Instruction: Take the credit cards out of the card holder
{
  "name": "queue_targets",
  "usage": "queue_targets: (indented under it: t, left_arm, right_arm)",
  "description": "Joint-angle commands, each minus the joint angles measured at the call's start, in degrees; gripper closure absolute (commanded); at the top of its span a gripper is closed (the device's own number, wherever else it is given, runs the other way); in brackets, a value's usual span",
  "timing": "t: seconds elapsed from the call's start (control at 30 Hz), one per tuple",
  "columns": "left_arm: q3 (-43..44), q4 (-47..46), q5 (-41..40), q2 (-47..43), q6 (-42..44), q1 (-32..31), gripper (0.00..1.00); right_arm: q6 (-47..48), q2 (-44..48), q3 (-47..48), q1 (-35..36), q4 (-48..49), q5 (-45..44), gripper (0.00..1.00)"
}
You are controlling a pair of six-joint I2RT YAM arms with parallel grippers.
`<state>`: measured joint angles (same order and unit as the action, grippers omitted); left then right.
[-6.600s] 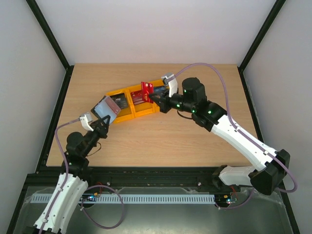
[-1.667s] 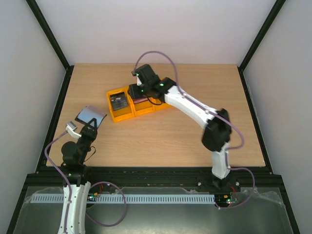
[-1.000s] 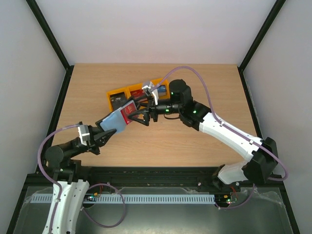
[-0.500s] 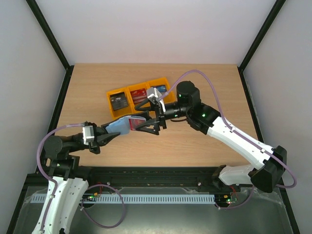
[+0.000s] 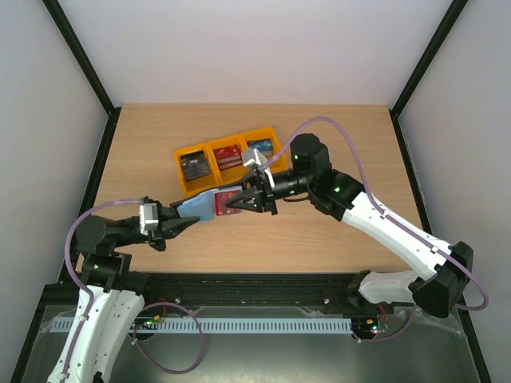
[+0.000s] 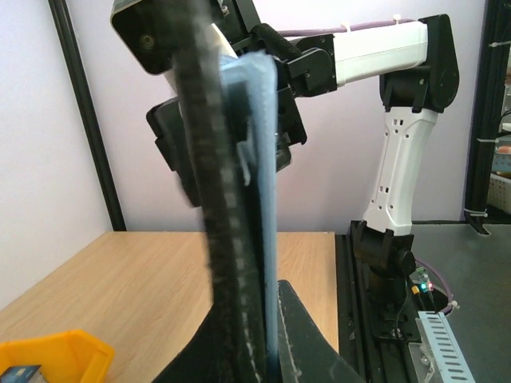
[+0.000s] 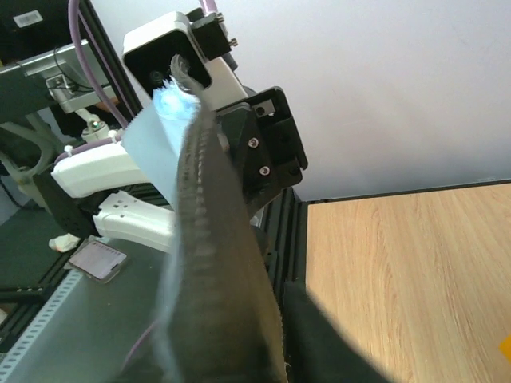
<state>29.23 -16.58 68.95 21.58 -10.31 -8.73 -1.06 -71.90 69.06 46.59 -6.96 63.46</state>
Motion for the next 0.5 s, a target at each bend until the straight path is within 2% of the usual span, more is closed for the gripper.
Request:
queue_targets:
  t: [0.0,0.07,0.3,0.33,0.4,0.43,0.47]
  left_arm:
    - [2.21,0.90,-0.64,-0.48,1.11,-0.28,0.98]
    - [2.23,1.26,-1.61,-0.64,0.99,-0.32,0.98]
    - [1.13,1.25,-9.33,-1.14,-2.27,-0.32,0.97]
    - [0.86,1.89,-12.97,-1.38,-3.32,-0.32,0.88]
    - [0.47,4.10,-23.68,-1.60,-6.36,-0.32,0.48]
    - [0.29,5.76,-29.96,-1.69,-7.56,-0.28,0.36]
    - [0.36,7.36,-35.22,-1.76,-7.99,-0.27,0.30]
  right_arm:
    - [-0.05,1.26,0.50,0.19,0.97,3.44,0.95]
    - [-1.78,2.46,-1.03,0.18,4.35,3.34,0.98]
    - [-2.69,3.56,-1.40,0.19,4.79,1.27,0.98]
    - [-3.23,3.60,-1.47,0.13,4.84,-0.13,0.98]
    - [-5.54,3.48,-1.29,0.15,4.29,-8.47,0.98]
    - [-6.64,3.17,-1.04,0.20,3.64,-14.06,0.98]
    - [-8.15,2.70,-0.83,0.12,2.88,-19.79,0.98]
